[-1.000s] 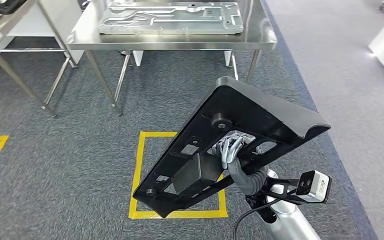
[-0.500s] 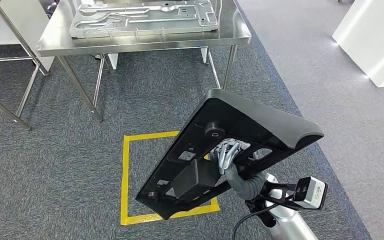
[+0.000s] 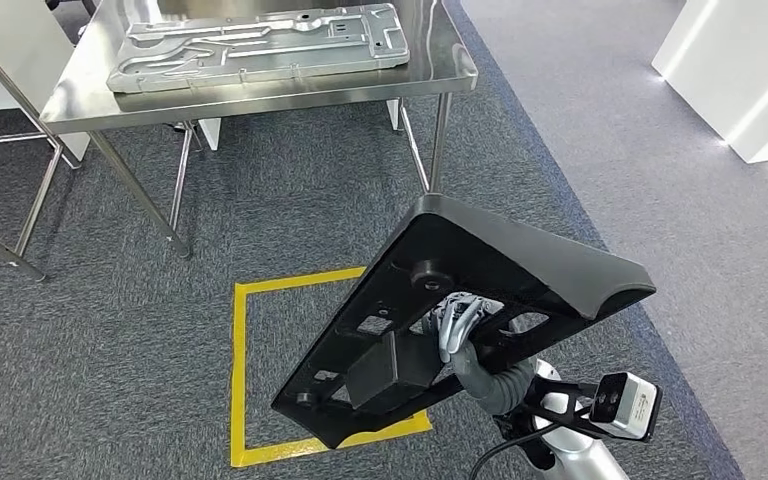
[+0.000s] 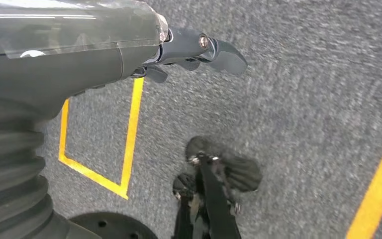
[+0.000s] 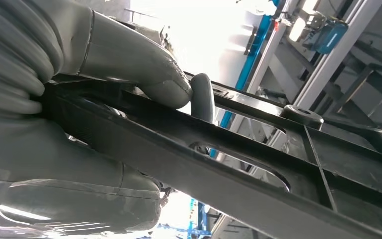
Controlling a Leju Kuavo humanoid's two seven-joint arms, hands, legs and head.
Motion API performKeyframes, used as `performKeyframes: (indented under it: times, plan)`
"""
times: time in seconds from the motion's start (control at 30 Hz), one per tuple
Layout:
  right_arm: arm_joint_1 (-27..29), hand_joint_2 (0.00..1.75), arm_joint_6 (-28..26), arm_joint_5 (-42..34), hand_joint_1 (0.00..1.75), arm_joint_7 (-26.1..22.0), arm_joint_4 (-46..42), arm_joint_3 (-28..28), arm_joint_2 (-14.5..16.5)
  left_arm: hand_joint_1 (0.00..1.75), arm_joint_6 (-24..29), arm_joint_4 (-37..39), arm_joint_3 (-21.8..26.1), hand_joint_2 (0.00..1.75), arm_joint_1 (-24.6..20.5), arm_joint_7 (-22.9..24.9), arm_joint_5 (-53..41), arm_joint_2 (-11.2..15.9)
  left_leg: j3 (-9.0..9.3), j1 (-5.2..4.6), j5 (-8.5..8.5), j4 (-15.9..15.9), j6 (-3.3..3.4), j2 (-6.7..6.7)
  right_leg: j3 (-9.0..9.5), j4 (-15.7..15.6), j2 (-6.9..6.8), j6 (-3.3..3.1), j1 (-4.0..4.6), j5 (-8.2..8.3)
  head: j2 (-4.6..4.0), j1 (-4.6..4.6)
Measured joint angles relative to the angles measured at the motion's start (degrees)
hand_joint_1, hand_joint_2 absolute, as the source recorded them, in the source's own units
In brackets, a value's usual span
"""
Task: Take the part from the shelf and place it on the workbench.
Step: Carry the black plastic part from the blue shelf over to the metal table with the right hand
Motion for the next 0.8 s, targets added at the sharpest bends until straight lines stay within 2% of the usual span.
performKeyframes:
  times: [0.03, 0.07, 0.1, 0.17, 0.27, 0.33, 0.4, 0.43, 0.47, 0.5, 0.57, 0.6, 0.63, 0.67, 0.73, 0.8]
  plan:
    - [0.0, 1.75, 0.0, 0.0, 1.75, 0.0, 0.0, 0.0, 0.0, 0.00, 0.0, 0.0, 0.0, 1.75, 0.0, 0.0, 0.0, 0.0, 1.74, -0.19, 1.94, -4.0, 0.40, -0.11, 0.47, 0.0, 0.12, 0.18, 0.09, -0.42, 0.00, 0.00]
    - [0.0, 1.75, 0.0, 0.0, 1.75, 0.0, -0.1, 0.0, 0.0, 0.00, 0.0, 0.0, 0.0, 1.75, -0.1, 0.0, 0.0, 0.1, 3.16, -0.39, 3.04, -7.2, 0.79, -0.21, 0.74, 0.0, 0.23, 0.43, 0.12, -0.75, 0.00, -0.01]
    - [0.1, 1.75, 0.0, 0.0, 1.75, 0.0, -0.1, 0.0, 0.0, 0.00, 0.0, 0.0, 0.0, 1.75, -0.1, 0.0, 0.0, 0.1, 3.94, -0.61, 3.27, -9.0, 1.11, -0.31, 0.84, 0.0, 0.30, 0.72, 0.11, -0.96, 0.00, -0.01]
    - [0.2, 1.75, 0.0, 0.2, 1.75, 0.0, -0.1, 0.0, 0.0, 0.00, 0.1, 0.0, 0.0, 1.75, -0.2, 0.0, 0.0, 0.2, 4.32, -0.79, 2.73, -9.8, 1.64, -0.37, 0.86, 0.1, 0.38, 1.42, 0.06, -0.86, 0.00, -0.01]
    - [0.2, 1.75, -0.2, 1.0, 1.75, 0.1, -0.1, 0.0, 0.0, 0.00, 0.1, 0.0, 0.0, 1.75, -0.2, 0.0, 0.1, 0.2, 5.28, -0.55, 2.71, -10.8, 2.34, -0.47, 0.71, 1.4, 0.06, 2.06, -0.03, -1.30, 0.00, -0.01]
    - [0.2, 1.75, -0.5, 1.8, 1.75, 0.1, -0.1, -0.1, 0.0, 0.00, 0.1, 0.0, 0.0, 1.75, -0.2, 0.0, 0.1, 0.2, 6.02, -0.45, 2.61, -11.2, 2.68, -0.62, -1.62, 5.9, -0.26, 2.48, -0.18, -3.61, 0.00, 0.00]
    - [0.4, 1.75, -0.8, 2.6, 1.75, 0.2, -0.1, -0.1, 0.0, 0.00, 0.1, 0.0, 0.0, 1.75, -0.2, 0.0, 0.1, 0.2, 6.30, -0.46, 2.30, -11.3, 2.85, -0.97, -6.20, 13.1, -0.34, 2.88, -0.36, -6.53, 0.00, 0.00]
    - [0.5, 1.75, -1.0, 3.1, 1.75, 0.2, 0.0, -0.1, 0.0, 0.00, 0.1, 0.0, 0.0, 1.75, -0.2, 0.0, 0.1, 0.2, 6.45, -0.46, 2.12, -11.3, 2.82, -1.26, -8.14, 15.5, -0.36, 3.00, -0.50, -7.00, 0.00, 0.00]
    - [0.7, 1.75, -1.2, 3.5, 1.75, 0.2, 0.0, -0.1, 0.0, 0.00, 0.1, 0.0, 0.0, 1.75, -0.2, 0.0, 0.1, 0.2, 6.69, -0.44, 1.90, -11.2, 2.73, -1.63, -9.20, 16.0, -0.38, 3.11, -0.65, -6.27, 0.00, 0.00]
    - [0.8, 1.75, -1.3, 3.8, 1.75, 0.2, 0.0, -0.1, 0.0, 0.00, 0.1, 0.0, 0.0, 1.75, -0.1, 0.0, 0.1, 0.2, 7.05, -0.39, 1.65, -11.2, 2.59, -2.09, -9.07, 14.3, -0.36, 3.16, -0.83, -4.25, 0.00, 0.00]
    - [0.9, 1.75, -1.5, 4.2, 1.75, 0.2, 0.0, -0.1, 0.0, 0.00, 0.1, 0.0, 0.0, 1.75, -0.1, 0.0, 0.2, 0.2, 7.83, -0.29, 1.09, -11.2, 2.17, -3.04, -6.62, 6.9, 0.52, 3.26, -1.24, 0.91, 0.00, 0.00]
    - [0.9, 1.75, -1.7, 4.3, 1.75, 0.2, 0.1, -0.1, 0.0, 0.00, 0.1, 0.0, 0.0, 1.75, -0.2, 0.0, 0.2, 0.2, 7.96, -0.23, 0.87, -11.1, 1.87, -3.53, -5.53, 3.6, 1.22, 3.12, -1.29, 2.17, 0.00, 0.00]
    - [0.9, 1.75, -1.8, 4.4, 1.75, 0.2, 0.1, -0.1, 0.0, 0.00, 0.1, 0.0, 0.0, 1.75, -0.3, 0.0, 0.2, 0.2, 7.87, -0.17, 0.69, -11.1, 1.51, -3.99, -4.91, 1.7, 1.82, 2.86, -1.23, 2.76, 0.00, 0.00]
    - [1.0, 1.75, -1.9, 4.6, 1.75, 0.2, 0.1, -0.1, 0.0, 0.00, 0.1, 0.0, 0.0, 1.75, -0.3, 0.0, 0.2, 0.2, 7.74, -0.13, 0.67, -10.9, 1.07, -4.38, -4.73, 1.0, 2.12, 2.45, -1.09, 2.51, 0.00, 0.00]
    - [1.1, 1.75, -2.0, 5.1, 1.75, 0.2, 0.2, -0.1, -0.1, 0.00, 0.1, 0.0, 0.0, 1.75, -0.2, 0.0, 0.1, 0.2, 7.61, -0.02, 0.61, -10.5, 0.33, -4.71, -4.29, 0.6, 1.45, 1.46, -0.87, 2.59, 0.00, -0.02]
    - [1.1, 1.75, -2.0, 5.4, 1.75, 0.2, 0.2, -0.1, -0.1, 0.00, 0.0, 0.0, 0.0, 1.75, -0.2, -0.1, 0.1, 0.2, 6.87, 0.00, -0.42, -8.2, -0.05, -3.43, -3.34, 0.4, 0.43, 0.51, -0.85, 2.29, 0.00, -0.02]
